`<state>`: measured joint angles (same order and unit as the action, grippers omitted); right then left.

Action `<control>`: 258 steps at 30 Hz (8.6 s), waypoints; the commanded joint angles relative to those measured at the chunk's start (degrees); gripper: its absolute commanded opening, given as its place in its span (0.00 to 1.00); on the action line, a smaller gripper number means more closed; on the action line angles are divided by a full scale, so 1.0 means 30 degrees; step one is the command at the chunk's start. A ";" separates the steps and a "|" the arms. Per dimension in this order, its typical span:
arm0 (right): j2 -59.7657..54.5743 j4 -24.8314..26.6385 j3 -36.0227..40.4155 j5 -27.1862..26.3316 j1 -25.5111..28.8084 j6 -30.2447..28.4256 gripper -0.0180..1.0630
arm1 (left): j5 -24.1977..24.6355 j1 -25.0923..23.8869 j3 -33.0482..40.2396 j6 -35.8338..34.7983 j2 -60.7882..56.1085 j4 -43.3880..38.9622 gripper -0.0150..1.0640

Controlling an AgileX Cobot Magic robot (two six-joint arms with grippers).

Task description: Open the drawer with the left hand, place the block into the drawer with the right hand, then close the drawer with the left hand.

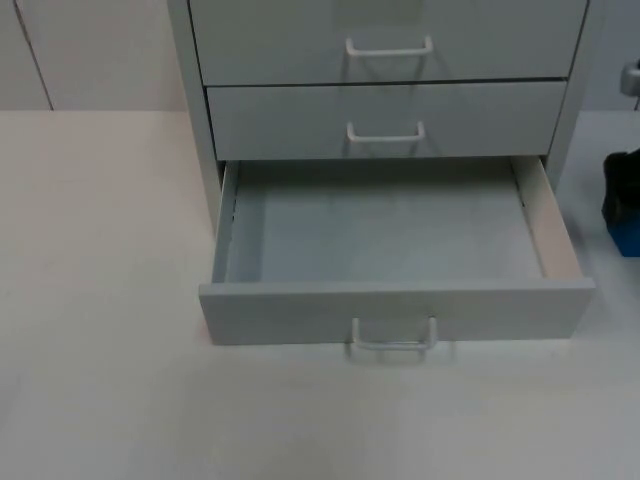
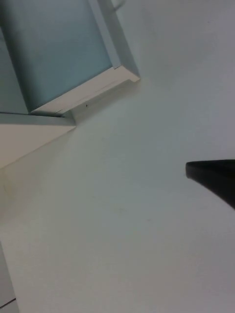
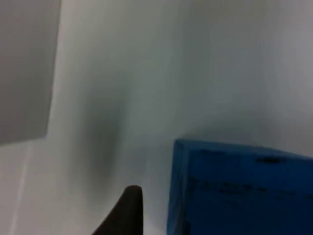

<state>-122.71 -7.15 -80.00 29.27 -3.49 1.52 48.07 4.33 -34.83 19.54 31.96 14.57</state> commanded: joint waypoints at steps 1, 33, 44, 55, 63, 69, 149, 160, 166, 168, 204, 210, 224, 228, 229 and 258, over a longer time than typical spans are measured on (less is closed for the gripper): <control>-0.0305 -0.0071 -0.0100 -0.0281 -0.0080 -0.0244 0.93 | -0.0131 0.0083 0.0072 0.0064 -0.0140 -0.0132 0.99; 1.4859 -0.0634 1.0847 -0.1615 -0.1800 0.3969 0.01 | -0.0180 0.0083 0.0072 0.0064 -0.0140 -0.0212 0.99; 1.3189 -0.3412 1.0581 -0.3756 -0.7343 0.7954 0.01 | -0.0267 0.0083 0.0072 0.0064 -0.0140 -0.0138 0.99; 0.7385 -1.2131 0.6464 -0.3679 -1.0857 1.8024 0.01 | -0.0347 0.0083 0.0072 0.0064 -0.0140 -0.0144 0.99; 0.3425 -1.3027 0.3740 -0.4016 -1.0824 1.9404 0.01 | -0.0382 0.0083 0.0072 0.0064 -0.0140 -0.0144 0.99; 0.0748 -1.3043 0.1974 -0.4914 -1.0824 2.0334 0.01 | -0.0382 0.0083 0.0072 0.0064 -0.0140 -0.0144 0.99; 1.6503 0.0942 1.0425 0.5379 -0.0415 0.1684 0.65 | -0.0277 0.0083 0.0072 0.0026 0.0057 0.0494 0.99; 1.6593 0.0848 1.0425 0.5694 -0.0415 0.1426 0.65 | -0.0942 0.0083 0.0072 0.0621 0.3104 0.2257 0.33; 1.6593 0.0962 1.0425 0.5687 -0.0415 0.1426 0.65 | -0.1207 0.0083 0.0072 0.3363 0.5952 0.4619 0.01; 1.6593 0.0961 1.0425 0.5727 -0.0415 0.1426 0.65 | -0.1002 0.0083 -0.0010 0.4065 0.7339 0.5455 0.01; 1.6593 0.0961 1.0598 0.5681 -0.0415 0.1426 0.65 | -0.2838 1.9519 -0.5125 -1.4914 1.9990 -2.2712 0.01; 1.6593 0.0961 1.0598 0.5606 -0.0415 0.1426 0.65 | -0.3682 1.9702 -0.5125 -1.6302 2.2978 -2.5334 0.01; 1.6593 0.0961 1.0598 0.5438 -0.0415 0.1426 0.65 | -0.5223 1.9623 -0.5125 -2.0571 2.6714 -3.1616 0.01; 1.6593 0.1098 1.0598 0.5446 -0.0415 0.1426 0.65 | -0.5216 1.9623 -0.5125 -2.2510 2.7346 -3.4258 0.01; 1.6593 0.1098 1.0598 0.5446 -0.0415 0.1426 0.65 | -0.5125 1.9623 -0.5125 -2.3267 2.7618 -3.5157 0.01; 1.6593 0.1139 1.0598 0.4890 -0.0415 0.1426 0.65 | -0.4201 1.5854 -0.7560 -2.7097 2.9298 -3.8172 0.01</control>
<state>-73.55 -4.07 -48.25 44.76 -4.93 6.30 31.11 53.04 -54.47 -60.76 120.60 -97.21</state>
